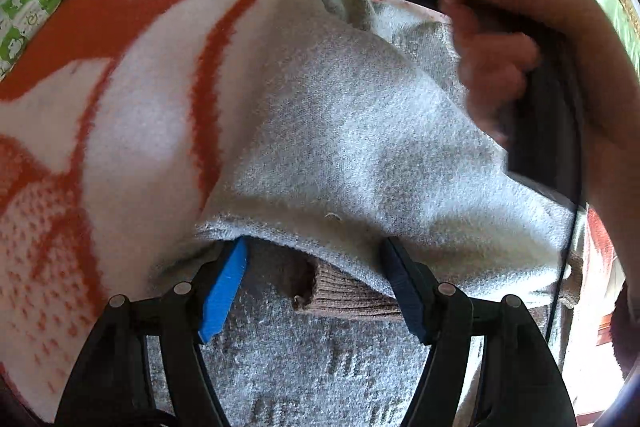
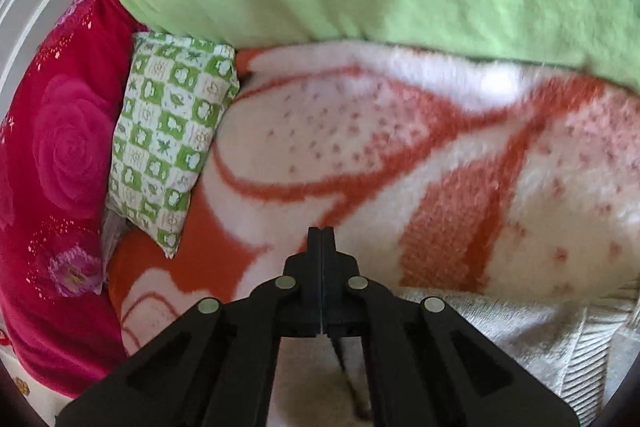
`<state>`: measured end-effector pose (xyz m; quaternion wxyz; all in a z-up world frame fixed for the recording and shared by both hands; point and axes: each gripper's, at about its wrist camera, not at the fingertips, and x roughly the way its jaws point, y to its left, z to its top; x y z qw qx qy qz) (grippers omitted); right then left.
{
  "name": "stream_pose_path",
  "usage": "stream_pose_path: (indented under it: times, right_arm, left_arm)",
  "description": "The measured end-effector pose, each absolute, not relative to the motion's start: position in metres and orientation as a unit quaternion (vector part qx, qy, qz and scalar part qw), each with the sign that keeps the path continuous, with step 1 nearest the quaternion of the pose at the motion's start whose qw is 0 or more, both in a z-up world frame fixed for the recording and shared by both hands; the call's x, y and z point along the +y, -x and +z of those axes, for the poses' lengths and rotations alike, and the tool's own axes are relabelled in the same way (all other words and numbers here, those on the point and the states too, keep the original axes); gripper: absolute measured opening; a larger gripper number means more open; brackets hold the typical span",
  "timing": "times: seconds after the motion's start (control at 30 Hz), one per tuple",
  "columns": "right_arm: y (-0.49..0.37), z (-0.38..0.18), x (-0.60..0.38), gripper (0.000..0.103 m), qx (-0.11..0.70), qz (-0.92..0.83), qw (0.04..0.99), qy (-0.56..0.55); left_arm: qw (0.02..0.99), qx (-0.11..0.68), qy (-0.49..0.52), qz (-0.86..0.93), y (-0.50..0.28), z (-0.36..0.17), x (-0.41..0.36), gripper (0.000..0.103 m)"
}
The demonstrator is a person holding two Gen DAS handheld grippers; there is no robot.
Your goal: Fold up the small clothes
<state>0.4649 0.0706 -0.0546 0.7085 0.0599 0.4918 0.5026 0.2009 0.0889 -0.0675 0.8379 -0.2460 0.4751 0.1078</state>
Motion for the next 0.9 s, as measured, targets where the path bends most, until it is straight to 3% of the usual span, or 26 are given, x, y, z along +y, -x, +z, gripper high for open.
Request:
stream_pose_path:
  times: [0.2,0.27,0.3,0.4,0.47,0.7,0.83,0.9]
  right_arm:
    - [-0.448,-0.051,0.049,0.010,0.502,0.515,0.694,-0.012]
    - [-0.442,-0.062,0.056,0.037,0.512,0.507,0.692,0.032]
    - [-0.439,-0.065,0.058,0.039,0.509,0.509,0.693,0.042]
    - [-0.440,-0.077,0.065,0.039,0.521,0.513,0.681,0.034]
    - [-0.435,-0.076,0.074,0.006,0.511,0.516,0.686,0.051]
    - [-0.429,-0.064,0.072,0.008,0.488,0.482,0.726,0.051]
    - [-0.410,-0.044,0.018,0.031,0.467,0.464,0.753,0.009]
    - [-0.402,-0.041,-0.010,0.031,0.470,0.454,0.757,-0.012]
  left_arm:
    - [0.841,0.474,0.238,0.107,-0.203,-0.071,0.091,0.074]
    - [0.841,0.475,0.234,0.110,-0.204,-0.073,0.092,0.074]
    - [0.840,0.476,0.235,0.110,-0.205,-0.073,0.091,0.074]
    - [0.838,0.478,0.239,0.109,-0.207,-0.075,0.091,0.074]
    - [0.838,0.480,0.236,0.110,-0.211,-0.076,0.088,0.074]
    - [0.835,0.485,0.240,0.100,-0.208,-0.077,0.086,0.075]
    - [0.829,0.490,0.256,0.084,-0.191,-0.075,0.091,0.075]
    - [0.828,0.493,0.254,0.083,-0.181,-0.074,0.091,0.075]
